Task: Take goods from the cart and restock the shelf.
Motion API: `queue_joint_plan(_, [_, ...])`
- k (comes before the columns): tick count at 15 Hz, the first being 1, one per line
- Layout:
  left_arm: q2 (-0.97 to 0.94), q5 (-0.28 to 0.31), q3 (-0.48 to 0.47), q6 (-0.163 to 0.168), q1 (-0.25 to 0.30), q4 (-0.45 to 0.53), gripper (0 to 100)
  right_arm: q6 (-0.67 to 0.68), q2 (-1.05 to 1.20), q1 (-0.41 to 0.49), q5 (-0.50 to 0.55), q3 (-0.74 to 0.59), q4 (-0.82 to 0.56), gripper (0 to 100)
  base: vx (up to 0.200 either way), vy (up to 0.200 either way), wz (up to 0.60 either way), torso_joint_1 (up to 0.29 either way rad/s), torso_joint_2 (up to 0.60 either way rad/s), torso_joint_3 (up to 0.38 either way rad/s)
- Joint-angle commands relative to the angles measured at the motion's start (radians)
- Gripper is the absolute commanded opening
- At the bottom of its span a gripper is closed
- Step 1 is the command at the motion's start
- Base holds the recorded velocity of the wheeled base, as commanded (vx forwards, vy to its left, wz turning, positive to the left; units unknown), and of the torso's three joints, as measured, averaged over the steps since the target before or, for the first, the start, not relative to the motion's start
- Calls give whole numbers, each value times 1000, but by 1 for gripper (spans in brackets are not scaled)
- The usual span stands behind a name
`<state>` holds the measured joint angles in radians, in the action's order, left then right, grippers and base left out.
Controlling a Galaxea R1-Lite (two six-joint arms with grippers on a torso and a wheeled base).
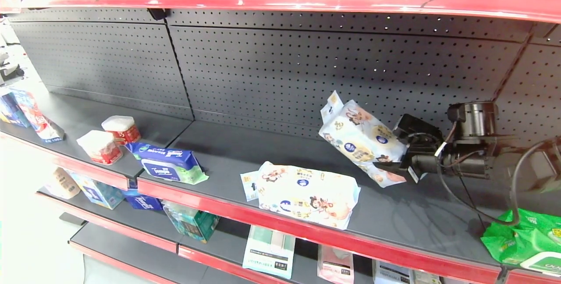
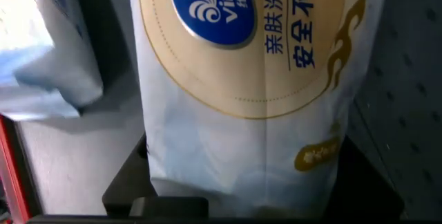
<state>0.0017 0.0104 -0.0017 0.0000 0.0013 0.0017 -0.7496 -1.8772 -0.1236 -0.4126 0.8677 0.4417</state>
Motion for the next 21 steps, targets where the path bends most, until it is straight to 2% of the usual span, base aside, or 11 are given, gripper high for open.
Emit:
queue_joint_plan(1, [1,0,0,0,0,0,100,-24,-49,-34,-2,30,2,0,0,0,0,0,0,0])
queue_joint_plan(8, [1,0,0,0,0,0,100,-28,-134,-73,0,108,3,0,0,0,0,0,0,0])
queue_joint_plan(18, [1,0,0,0,0,0,100,-31,-171,-105,8,100,2,0,0,0,0,0,0,0])
queue_joint_plan(19, [1,0,0,0,0,0,100,-31,-171,-106,8,99,2,100,0,0,0,0,0,0])
queue_joint_plan(21, [1,0,0,0,0,0,100,-24,-180,-120,6,103,5,100,0,0,0,0,0,0])
